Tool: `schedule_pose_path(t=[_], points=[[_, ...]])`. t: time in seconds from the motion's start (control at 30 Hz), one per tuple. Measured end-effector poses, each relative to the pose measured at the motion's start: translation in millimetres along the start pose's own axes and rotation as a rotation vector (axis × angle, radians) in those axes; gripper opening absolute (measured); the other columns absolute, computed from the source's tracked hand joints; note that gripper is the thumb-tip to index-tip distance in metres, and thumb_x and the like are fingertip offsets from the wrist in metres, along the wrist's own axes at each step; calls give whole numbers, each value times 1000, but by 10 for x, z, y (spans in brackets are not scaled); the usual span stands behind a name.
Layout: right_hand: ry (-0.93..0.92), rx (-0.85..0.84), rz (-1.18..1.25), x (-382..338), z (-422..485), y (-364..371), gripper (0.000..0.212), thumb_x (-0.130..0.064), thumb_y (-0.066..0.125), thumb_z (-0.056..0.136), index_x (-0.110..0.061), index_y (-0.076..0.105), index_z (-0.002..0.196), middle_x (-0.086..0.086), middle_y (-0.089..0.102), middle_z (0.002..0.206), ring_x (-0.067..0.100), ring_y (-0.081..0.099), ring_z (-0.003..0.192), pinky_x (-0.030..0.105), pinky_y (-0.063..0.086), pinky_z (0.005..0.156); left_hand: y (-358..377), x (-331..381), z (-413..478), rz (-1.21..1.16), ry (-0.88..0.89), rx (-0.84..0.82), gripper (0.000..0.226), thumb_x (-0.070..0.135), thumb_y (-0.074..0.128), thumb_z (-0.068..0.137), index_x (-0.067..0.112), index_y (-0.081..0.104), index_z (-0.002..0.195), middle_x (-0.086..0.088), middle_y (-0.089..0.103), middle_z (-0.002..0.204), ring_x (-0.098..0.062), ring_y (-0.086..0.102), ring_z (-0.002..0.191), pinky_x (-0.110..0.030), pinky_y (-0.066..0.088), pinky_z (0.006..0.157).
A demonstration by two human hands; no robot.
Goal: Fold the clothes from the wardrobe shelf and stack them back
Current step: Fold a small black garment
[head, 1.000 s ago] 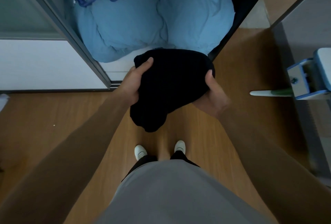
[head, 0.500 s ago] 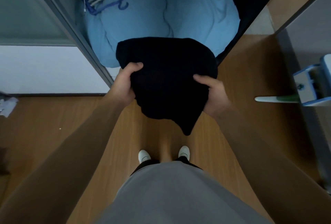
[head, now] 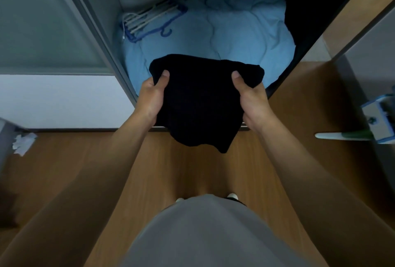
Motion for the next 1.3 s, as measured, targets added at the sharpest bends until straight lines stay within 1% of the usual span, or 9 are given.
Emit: schedule_pose_path(t=[0.13,0.27,0.37,0.47,0.67,0.87,0.97,1.1,1.3], points=[[46,50,48,33,47,156,24,-29,59,101,-13,65,119,7,73,114,18,72,103,34,58,92,-204,-78,97,-216,-226,-77,28,39,52,102,22,68,117,1,77,107,-16,74,97,-33,58,87],[174,74,164,79,46,255,38,-30,63,98,-7,62,128,11,72,119,24,71,108,38,58,93,-388,-260,26,-378,-423,-437,65,60,58,92,21,52,144,-8,61,140,-27,59,127,-42,50,101],[247,63,186,90,58,327,35,-29,64,98,-5,66,123,13,74,113,26,73,102,35,62,79,-438,-482,-98,-252,-510,-574,92,65,75,73,25,43,149,-6,54,147,-28,51,136,-48,34,115],[355,62,120,122,122,363,31,-28,67,95,-4,69,116,13,77,105,27,75,93,36,62,68,-382,-553,-143,-93,-475,-519,119,49,96,48,19,41,149,-2,59,141,-20,56,129,-37,41,112],[466,-84,112,214,135,170,46,-38,79,82,-13,70,119,8,74,117,23,73,102,32,61,70,-279,-470,-64,-231,-369,-389,62,34,83,78,19,59,133,-5,70,127,-23,66,118,-37,51,102],[406,-296,-118,625,-20,28,39,-6,67,92,-7,62,130,11,69,126,25,66,117,33,54,99,-160,-420,-119,-260,-423,-246,35,38,70,90,15,66,117,-8,75,112,-23,73,103,-30,59,81],[392,-191,-255,615,9,-164,28,-6,68,92,-7,68,120,9,75,112,24,71,105,30,57,87,-187,-384,-66,-23,-381,-132,38,40,67,93,10,66,116,-10,76,105,-21,75,92,-27,58,75],[418,-63,-260,519,64,-489,21,-11,69,93,-7,69,113,7,78,101,17,76,86,24,58,67,-141,-401,-72,127,-377,-94,44,46,66,93,12,62,121,-8,74,110,-21,73,98,-30,57,89],[266,-155,-199,454,99,-851,61,-9,65,94,-36,46,146,0,60,139,19,62,122,34,49,105,140,-372,-138,179,-373,-168,70,50,81,77,15,57,133,-4,69,125,-19,69,108,-32,52,99]])
Point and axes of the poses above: each hand's wrist, its own z-axis towards the middle knuckle, its own y-axis out of the palm, x = y × z, the point moved 3 cm from there along z, towards the middle knuckle
